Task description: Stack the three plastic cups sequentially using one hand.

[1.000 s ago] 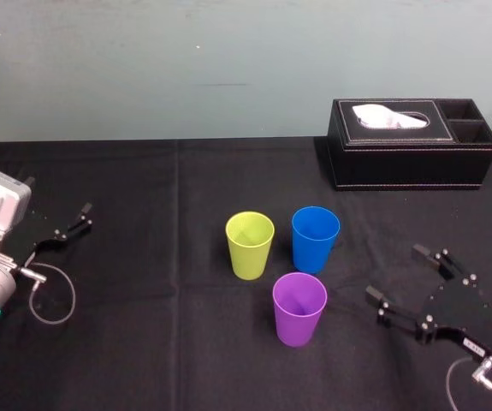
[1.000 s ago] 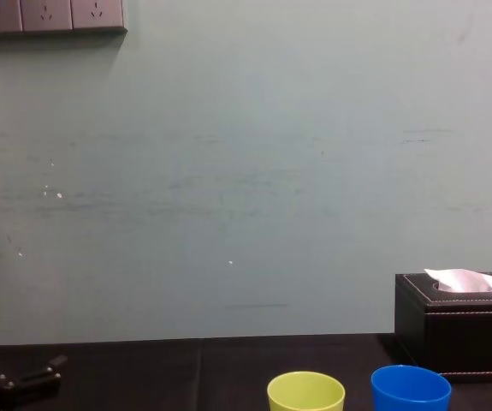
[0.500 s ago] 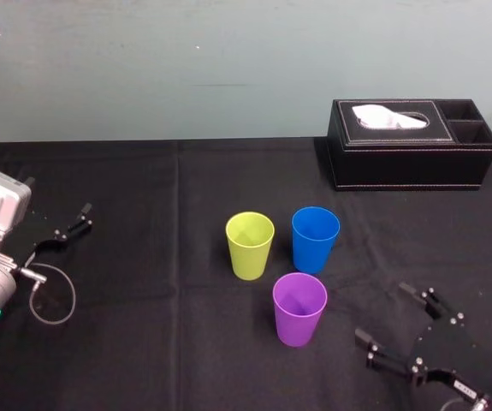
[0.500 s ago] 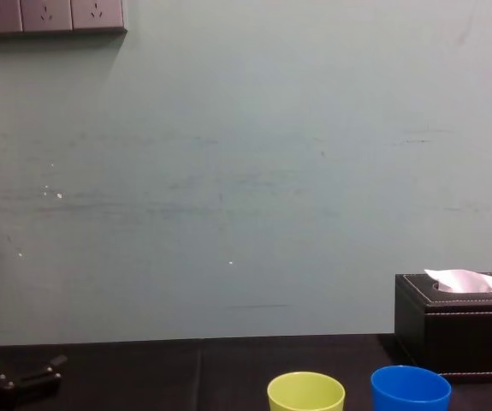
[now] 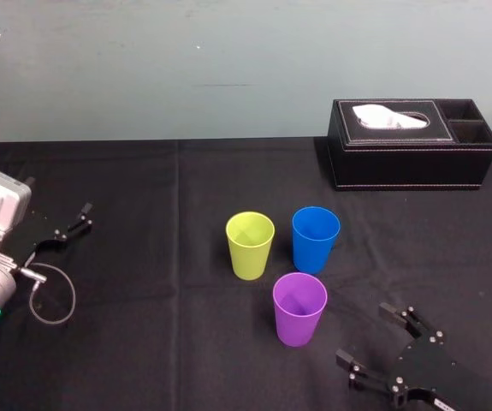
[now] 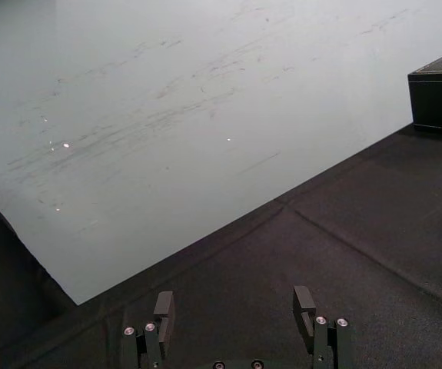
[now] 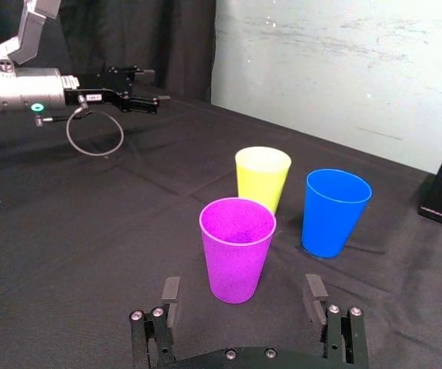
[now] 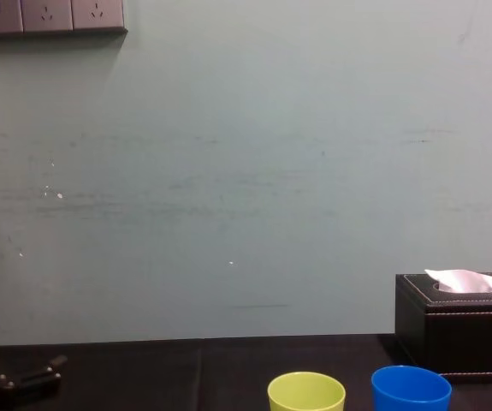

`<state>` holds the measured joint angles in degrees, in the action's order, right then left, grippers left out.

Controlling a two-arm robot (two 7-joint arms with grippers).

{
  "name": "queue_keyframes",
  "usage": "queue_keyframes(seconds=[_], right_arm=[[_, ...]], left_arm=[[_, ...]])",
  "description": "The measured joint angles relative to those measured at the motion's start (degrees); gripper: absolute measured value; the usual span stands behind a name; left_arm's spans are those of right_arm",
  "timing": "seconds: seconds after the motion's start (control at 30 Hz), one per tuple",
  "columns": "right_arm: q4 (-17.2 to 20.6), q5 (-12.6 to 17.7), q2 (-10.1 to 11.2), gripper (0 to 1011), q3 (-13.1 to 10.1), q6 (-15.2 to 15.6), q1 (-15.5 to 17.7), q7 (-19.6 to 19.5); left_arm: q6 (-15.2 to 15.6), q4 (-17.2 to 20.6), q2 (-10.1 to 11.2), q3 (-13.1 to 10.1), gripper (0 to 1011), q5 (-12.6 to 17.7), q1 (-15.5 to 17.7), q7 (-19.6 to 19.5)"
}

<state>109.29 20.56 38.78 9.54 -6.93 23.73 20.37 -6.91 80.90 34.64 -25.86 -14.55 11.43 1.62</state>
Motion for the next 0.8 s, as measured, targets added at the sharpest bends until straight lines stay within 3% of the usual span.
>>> queue_keyframes(seconds=[0.8], right_arm=[[-3.2, -4.0, -5.0, 1003, 2.0, 2.4, -3.6, 2.0]], left_arm=[[0.0, 0.0, 0.0, 0.0, 1010, 0.0, 0.0, 0.0]])
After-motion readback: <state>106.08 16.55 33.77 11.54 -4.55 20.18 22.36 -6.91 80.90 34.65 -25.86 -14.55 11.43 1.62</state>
